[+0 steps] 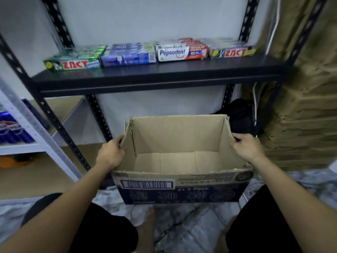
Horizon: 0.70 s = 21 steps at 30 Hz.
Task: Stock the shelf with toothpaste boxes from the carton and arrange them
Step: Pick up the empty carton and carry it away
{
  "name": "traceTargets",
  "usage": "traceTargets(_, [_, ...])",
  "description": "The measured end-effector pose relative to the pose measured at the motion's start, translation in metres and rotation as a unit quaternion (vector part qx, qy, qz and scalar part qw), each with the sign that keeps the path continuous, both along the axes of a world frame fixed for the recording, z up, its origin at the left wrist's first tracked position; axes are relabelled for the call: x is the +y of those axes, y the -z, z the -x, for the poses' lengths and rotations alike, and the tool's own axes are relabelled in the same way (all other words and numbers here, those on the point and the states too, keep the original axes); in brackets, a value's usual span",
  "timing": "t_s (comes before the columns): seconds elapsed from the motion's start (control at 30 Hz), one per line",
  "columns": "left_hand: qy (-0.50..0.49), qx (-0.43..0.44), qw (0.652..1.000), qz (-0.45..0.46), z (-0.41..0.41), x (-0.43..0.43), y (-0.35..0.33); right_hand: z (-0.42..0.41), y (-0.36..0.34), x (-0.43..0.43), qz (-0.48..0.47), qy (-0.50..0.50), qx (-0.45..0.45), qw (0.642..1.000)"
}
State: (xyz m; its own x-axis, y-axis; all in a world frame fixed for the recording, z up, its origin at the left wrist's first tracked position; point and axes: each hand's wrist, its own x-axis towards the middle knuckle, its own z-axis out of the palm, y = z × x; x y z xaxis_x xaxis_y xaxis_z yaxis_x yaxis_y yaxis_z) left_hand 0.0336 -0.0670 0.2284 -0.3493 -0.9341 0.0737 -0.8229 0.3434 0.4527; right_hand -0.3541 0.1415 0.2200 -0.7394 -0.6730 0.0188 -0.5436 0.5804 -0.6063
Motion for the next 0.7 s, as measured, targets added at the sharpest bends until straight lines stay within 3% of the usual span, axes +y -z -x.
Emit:
traceTargets(0.43, [0.07,0.067,0.995,-0.034,0.066,-0.009,-0.065,0.03,-0.07,0.046,-0.016,0.071,0.061,0.996])
traceTargets(0.7, [0.192,0.042,0.98,-0.037,0.188,0.003,-0.076,0.07,-0.075,0.135,-0.043,0.184,0.032,0.981])
